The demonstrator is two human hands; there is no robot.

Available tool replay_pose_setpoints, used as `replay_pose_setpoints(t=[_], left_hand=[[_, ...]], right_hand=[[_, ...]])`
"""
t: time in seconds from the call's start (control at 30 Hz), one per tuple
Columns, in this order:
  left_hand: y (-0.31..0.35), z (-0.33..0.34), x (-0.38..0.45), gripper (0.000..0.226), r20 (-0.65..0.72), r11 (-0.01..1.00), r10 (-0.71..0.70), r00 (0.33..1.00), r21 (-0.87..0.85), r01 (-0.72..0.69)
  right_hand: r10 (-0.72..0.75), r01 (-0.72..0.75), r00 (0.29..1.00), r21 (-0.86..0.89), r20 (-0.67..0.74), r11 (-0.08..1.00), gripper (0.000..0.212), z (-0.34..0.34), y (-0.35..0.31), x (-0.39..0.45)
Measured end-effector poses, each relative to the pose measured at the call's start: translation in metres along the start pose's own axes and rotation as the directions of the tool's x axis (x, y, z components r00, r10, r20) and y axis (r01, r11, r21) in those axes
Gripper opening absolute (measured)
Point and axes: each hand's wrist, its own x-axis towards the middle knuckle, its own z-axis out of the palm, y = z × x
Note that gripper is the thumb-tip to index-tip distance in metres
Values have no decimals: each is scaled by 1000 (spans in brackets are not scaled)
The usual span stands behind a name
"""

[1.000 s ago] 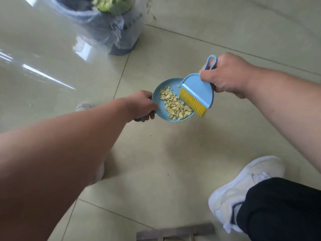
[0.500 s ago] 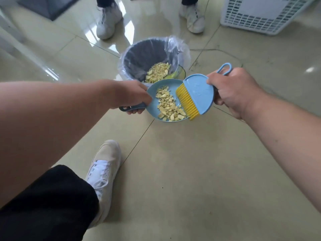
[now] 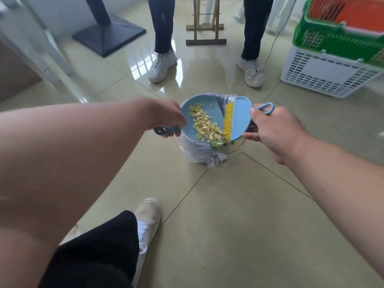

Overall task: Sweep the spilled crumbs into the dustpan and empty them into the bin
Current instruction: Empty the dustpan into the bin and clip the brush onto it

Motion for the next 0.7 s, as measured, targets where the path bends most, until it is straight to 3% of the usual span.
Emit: replay_pose_setpoints(t=[0.17,0.27,0.4,0.6,0.63,0.7], left_hand=[[-2,3,35,36,-56,998,-26,998,-53,23],[-1,12,45,40,-184,983,84,979,176,-51],[-6,30,43,53,-310,830,397,864,523,-194],[-12,43,37,34,-194,512,608,770,837,-194],[-13,44,37,34,-194,500,616,763,845,-189],[-13,46,37,37,-261,584,590,764,791,-182]], right_hand=[[114,-115,991,-13,-77,993,35,14,-2,13],[140,-144,985,-33,-97,989,36,19,4,18],[165,-168,984,-45,-68,985,38,24,15,20],[203,-202,976,12,-82,979,31,30,32,11],[203,-203,975,14,-86,979,29,29,35,10],[197,-193,976,48,-94,980,31,29,37,9]])
